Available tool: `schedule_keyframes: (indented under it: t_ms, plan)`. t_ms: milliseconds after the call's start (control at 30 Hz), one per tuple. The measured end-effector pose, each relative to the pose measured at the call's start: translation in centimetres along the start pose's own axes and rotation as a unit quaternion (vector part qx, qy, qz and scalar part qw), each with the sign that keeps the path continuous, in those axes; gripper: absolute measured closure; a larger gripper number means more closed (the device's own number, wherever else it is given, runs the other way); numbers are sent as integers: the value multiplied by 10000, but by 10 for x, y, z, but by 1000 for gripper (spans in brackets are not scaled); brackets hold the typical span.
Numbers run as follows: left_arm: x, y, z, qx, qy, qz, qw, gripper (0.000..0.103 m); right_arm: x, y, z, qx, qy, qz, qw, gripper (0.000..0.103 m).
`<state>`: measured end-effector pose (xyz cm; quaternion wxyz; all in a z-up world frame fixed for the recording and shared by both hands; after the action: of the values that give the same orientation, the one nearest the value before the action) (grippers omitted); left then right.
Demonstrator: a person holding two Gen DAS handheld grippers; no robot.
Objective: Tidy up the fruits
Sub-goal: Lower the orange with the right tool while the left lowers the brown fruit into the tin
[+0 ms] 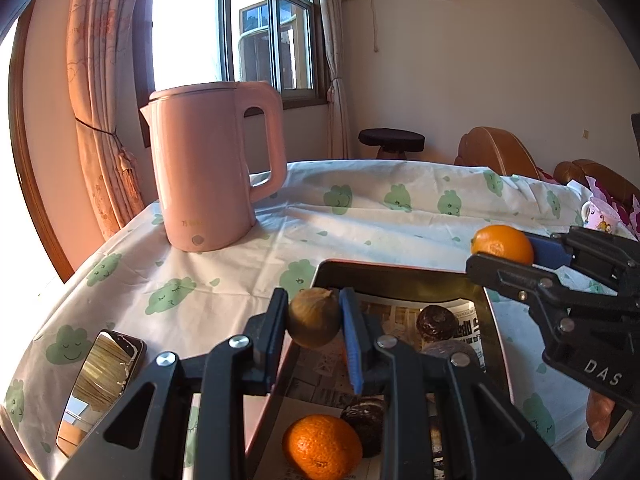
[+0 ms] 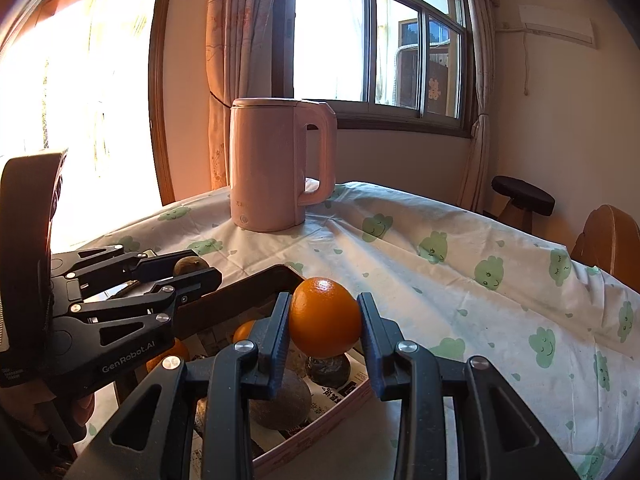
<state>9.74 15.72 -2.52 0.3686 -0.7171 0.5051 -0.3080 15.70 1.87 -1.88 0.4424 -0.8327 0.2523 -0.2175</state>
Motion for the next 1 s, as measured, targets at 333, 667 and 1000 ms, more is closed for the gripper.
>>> schedule_keyframes:
  t_ms: [333,667,1000]
  plan:
    - [-2,3,8,-120,16,15,9999,75,-8,1,22,-206,-54,-26,9998,68]
    - [-3,5,13,-205,49,26,9998,75,-10,3,35,-341,-79,-34,9994,68]
    - [1,9,21,-344,66,132,9993,75,-11,8,44,-529,-95,-4,9986,68]
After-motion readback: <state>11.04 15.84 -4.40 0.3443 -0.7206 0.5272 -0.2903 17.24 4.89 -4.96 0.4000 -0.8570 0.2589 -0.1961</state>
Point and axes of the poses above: each gripper's, at about its wrist camera, not at the fingertips, and z roughly the way its jaws point, x to its right, y to its underside, the point moved 2 cm from there along z, roughly the way its jaws point, and after that the axes turned 7 degrees about -z, right-handed, at the moved point
